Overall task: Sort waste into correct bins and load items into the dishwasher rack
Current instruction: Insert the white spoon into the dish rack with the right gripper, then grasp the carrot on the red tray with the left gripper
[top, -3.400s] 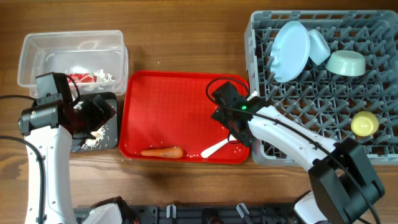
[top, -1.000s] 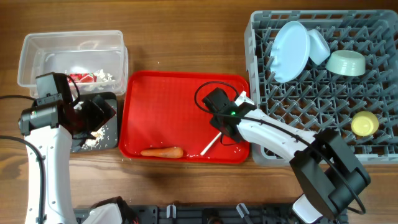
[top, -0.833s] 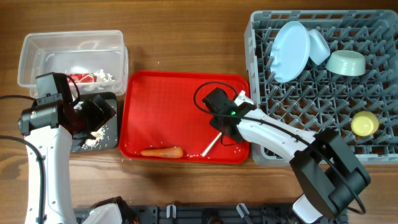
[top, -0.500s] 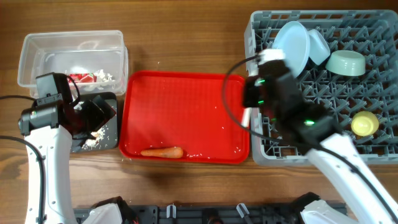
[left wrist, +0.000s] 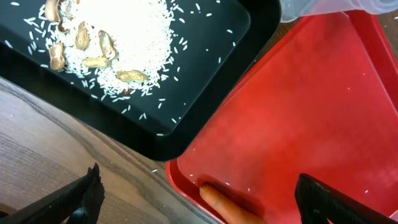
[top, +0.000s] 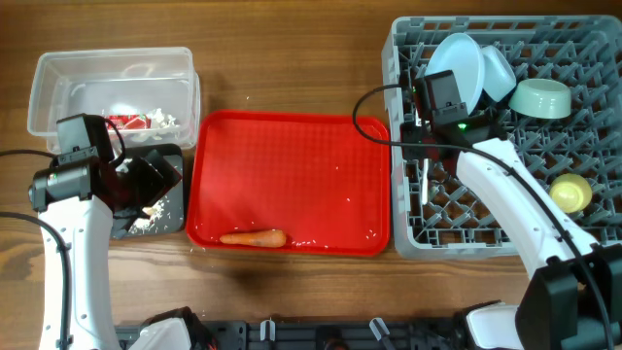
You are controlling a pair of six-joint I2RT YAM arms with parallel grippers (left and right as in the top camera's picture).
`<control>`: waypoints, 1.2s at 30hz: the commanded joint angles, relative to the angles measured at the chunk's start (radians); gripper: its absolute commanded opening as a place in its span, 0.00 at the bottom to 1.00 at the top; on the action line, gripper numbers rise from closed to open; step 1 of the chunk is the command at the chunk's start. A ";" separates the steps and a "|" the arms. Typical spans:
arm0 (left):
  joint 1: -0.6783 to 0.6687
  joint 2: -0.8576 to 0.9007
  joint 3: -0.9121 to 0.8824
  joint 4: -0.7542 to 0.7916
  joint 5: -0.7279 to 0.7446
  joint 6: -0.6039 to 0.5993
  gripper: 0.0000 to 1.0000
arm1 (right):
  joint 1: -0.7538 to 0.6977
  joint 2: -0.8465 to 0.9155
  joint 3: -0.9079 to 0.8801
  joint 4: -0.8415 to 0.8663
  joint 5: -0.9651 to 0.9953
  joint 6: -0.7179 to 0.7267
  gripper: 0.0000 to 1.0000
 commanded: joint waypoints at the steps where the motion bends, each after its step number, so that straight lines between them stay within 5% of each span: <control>1: 0.006 -0.008 -0.003 -0.003 0.080 -0.010 1.00 | -0.001 -0.074 0.012 -0.010 -0.040 0.013 0.37; 2: 0.001 -0.008 -0.003 -0.003 0.097 -0.013 1.00 | -0.001 -0.120 0.012 -0.009 -0.110 0.011 0.56; 3: -0.019 -0.008 -0.003 -0.005 0.097 -0.031 1.00 | -0.001 -0.161 0.012 -0.013 -0.118 0.011 0.63; 7: -0.134 -0.008 -0.003 -0.026 0.111 -0.154 1.00 | -0.024 -0.325 0.012 -0.091 -0.108 0.048 0.67; 11: -0.323 -0.008 -0.003 -0.010 0.165 -0.476 1.00 | -0.142 -0.395 0.010 -0.169 -0.106 0.117 0.79; 18: -0.657 0.052 -0.011 0.048 0.024 -0.822 1.00 | -0.172 -0.383 0.008 -0.208 -0.107 0.119 0.80; 23: -0.724 0.200 -0.065 0.098 -0.017 -0.968 1.00 | -0.172 -0.383 0.008 -0.215 -0.106 0.119 0.80; 36: -0.724 0.248 -0.289 0.370 0.011 -0.975 1.00 | -0.172 -0.383 0.008 -0.216 -0.106 0.119 0.80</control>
